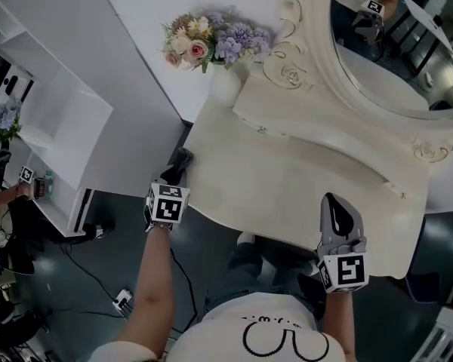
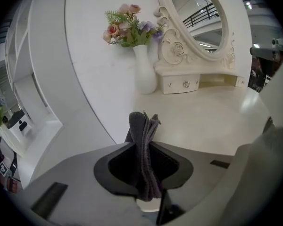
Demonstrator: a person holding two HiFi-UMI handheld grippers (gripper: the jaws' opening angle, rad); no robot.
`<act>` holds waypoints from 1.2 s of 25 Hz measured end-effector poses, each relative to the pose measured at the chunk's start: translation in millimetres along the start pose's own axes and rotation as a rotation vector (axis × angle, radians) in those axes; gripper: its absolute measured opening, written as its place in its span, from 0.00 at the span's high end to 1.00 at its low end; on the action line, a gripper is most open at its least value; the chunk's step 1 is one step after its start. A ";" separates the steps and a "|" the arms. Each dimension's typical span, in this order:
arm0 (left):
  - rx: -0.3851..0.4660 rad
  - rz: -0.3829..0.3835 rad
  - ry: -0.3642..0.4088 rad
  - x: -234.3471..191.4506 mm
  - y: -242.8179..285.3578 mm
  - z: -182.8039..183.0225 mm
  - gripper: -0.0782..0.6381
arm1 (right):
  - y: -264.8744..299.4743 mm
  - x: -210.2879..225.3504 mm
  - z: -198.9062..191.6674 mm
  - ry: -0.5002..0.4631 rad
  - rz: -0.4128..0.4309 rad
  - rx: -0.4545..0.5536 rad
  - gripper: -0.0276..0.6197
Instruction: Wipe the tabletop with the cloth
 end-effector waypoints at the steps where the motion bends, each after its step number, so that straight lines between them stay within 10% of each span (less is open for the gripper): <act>1: 0.003 -0.003 -0.011 1.5 -0.5 -0.4 0.78 | -2.0 1.7 -1.0 0.004 -0.004 -0.002 0.95; 30: -0.002 -0.068 -0.130 103.5 -16.1 43.6 0.78 | -74.8 80.2 -22.9 0.066 -0.012 -0.019 0.95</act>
Point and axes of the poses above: the fingertips, and each gripper's own axes: y forward along the fingers, x to its right, z out of its top, the point moved 1 cm from there along -y, backward along the fingers, and after that the axes turned 12 degrees about y, right-handed, at the moved point
